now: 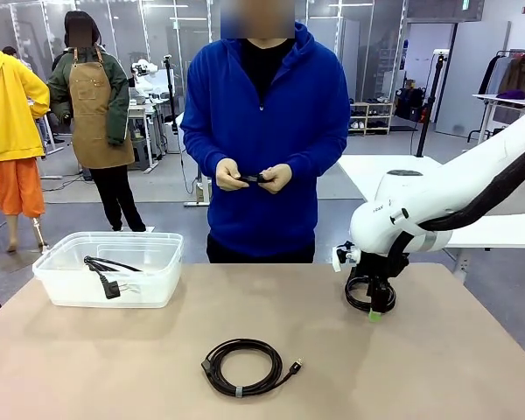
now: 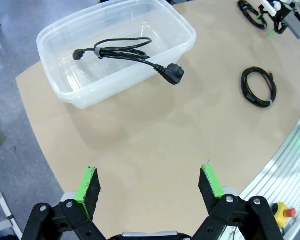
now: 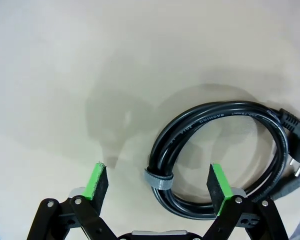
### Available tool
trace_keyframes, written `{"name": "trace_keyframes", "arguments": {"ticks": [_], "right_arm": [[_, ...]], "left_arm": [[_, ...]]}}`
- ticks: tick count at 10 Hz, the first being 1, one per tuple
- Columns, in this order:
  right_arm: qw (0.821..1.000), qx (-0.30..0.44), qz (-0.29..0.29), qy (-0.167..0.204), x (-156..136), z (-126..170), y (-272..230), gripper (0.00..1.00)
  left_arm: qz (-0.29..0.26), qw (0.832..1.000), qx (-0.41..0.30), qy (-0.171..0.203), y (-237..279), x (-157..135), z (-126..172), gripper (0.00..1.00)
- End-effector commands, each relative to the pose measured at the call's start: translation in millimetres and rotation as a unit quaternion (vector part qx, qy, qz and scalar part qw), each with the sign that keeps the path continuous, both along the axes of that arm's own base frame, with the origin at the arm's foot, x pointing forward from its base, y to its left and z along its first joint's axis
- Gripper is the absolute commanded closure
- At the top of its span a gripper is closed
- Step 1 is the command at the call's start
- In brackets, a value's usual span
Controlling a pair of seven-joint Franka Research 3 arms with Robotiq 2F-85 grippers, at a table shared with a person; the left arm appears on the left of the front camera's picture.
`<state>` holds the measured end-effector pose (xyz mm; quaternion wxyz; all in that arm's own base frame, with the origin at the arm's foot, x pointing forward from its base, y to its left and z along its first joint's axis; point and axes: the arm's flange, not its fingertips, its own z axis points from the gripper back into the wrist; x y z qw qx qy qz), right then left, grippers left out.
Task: Organize and store the cables.
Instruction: Place the Power Cable into the Organizing box.
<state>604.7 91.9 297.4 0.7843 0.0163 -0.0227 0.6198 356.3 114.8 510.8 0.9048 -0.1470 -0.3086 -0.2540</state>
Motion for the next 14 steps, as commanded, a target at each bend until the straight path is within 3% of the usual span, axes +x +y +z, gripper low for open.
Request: {"name": "trace_keyframes", "arguments": {"ticks": [1,3,4,7,10,14], "right_arm": [[1.000,0.003,0.010,0.006,13,1,0,0.28],[1.000,-0.003,0.011,0.006,12,3,0,0.88],[1.000,-0.002,0.009,0.005,12,4,-1,1.00],[1.000,-0.015,0.001,0.011,13,6,-2,0.97],[1.000,-0.026,-0.015,0.007,6,36,6,1.00],[0.999,0.019,-0.035,-0.036,-24,130,13,1.00]], "left_arm": [[0.003,1.000,-0.001,0.006,-1,-2,1,0.00],[0.003,1.000,-0.001,0.006,-1,-2,1,0.00],[0.003,1.000,-0.001,0.006,-1,-2,1,0.00],[0.003,1.000,-0.001,0.006,-1,-2,1,0.00],[0.003,1.000,-0.001,0.006,-1,-2,1,0.00],[0.003,1.000,-0.001,0.006,-1,-2,1,0.00]]}}
